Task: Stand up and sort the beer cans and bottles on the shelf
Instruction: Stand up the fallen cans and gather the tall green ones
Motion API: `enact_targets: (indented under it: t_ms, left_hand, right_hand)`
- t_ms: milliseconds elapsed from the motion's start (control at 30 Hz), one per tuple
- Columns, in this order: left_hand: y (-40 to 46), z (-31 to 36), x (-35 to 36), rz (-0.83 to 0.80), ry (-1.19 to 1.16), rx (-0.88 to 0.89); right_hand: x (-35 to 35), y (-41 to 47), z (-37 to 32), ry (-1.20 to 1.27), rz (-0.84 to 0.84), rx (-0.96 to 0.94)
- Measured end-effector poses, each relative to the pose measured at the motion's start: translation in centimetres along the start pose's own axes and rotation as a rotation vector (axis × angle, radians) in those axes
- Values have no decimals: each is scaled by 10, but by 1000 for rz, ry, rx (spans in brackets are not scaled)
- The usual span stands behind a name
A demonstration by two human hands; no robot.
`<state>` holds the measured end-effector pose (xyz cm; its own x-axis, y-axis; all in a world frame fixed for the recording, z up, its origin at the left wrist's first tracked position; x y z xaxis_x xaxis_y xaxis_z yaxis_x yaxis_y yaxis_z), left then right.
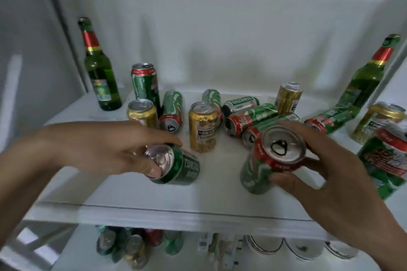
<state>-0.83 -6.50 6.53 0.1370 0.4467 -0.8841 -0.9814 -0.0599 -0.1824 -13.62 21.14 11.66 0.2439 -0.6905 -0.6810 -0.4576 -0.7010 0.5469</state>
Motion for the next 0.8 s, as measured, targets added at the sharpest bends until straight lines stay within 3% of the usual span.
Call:
enact_targets:
  t_ms: [333,467,800]
  left_hand:
    - [-76,-96,-57,191,-379,-399]
    - [-98,-89,-69,75,-415,-456]
    - [-123,-117,-93,64,-374,-610]
  right_hand:
    - [54,56,-38,209,-59,-9]
    - [78,82,-72,208,-73,-52]
    - [162,142,-144,171,-150,-97]
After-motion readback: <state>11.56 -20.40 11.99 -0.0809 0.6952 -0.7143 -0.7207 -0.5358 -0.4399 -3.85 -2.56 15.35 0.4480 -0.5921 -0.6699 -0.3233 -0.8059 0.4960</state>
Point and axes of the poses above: each hand's wrist, its own y-axis towards the middle knuckle, its own x-axis out of the palm, z = x × y, the point moved 8 cm from there along y, towards the middle knuckle, and after that the axes turned 10 degrees about -y, right-handed, at the moved point
